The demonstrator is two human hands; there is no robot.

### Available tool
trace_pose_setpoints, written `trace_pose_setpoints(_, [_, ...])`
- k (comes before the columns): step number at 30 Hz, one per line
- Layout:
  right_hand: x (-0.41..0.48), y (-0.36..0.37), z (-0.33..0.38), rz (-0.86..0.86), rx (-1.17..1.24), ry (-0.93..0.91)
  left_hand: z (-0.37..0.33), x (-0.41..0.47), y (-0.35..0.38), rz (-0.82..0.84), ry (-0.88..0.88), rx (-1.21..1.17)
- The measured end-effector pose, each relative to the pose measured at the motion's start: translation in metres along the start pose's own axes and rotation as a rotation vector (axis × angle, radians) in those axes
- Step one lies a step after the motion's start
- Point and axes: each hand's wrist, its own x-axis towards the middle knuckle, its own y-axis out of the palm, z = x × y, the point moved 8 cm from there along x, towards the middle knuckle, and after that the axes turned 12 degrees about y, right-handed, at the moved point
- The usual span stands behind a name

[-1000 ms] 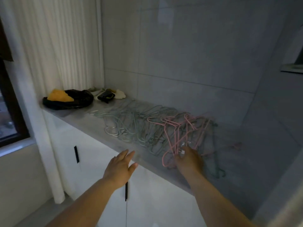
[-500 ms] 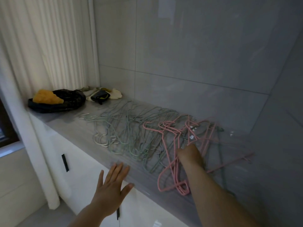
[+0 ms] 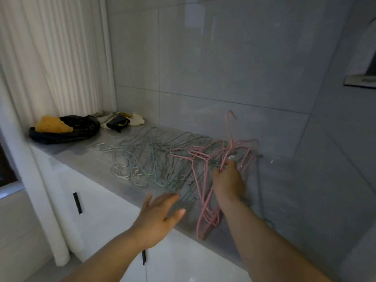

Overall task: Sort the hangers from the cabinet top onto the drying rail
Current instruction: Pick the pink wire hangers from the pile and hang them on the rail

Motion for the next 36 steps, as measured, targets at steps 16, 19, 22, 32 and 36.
trace_pose_setpoints(16, [-0.048,-0.008,0.016,0.302,0.274,-0.12,-0.053,-0.034,0.003,-0.122,-0.133,-0.855])
trace_pose_setpoints(19, [-0.046,-0.007,0.007,0.353,0.283,-0.126,-0.046,-0.045,-0.003,-0.134,-0.169,-0.857])
trace_pose_setpoints(22, [-0.046,-0.019,-0.003,0.261,0.257,-0.142,-0.04,-0.056,-0.006,-0.133,-0.186,-0.897])
trace_pose_setpoints(32, [-0.084,-0.077,0.012,-0.107,-0.014,-0.392,-0.016,-0.123,-0.073,-0.292,-0.072,-0.883])
trace_pose_setpoints(36, [-0.101,-0.094,0.016,-0.21,-0.102,-0.445,-0.01,-0.163,-0.095,-0.27,-0.055,-0.798])
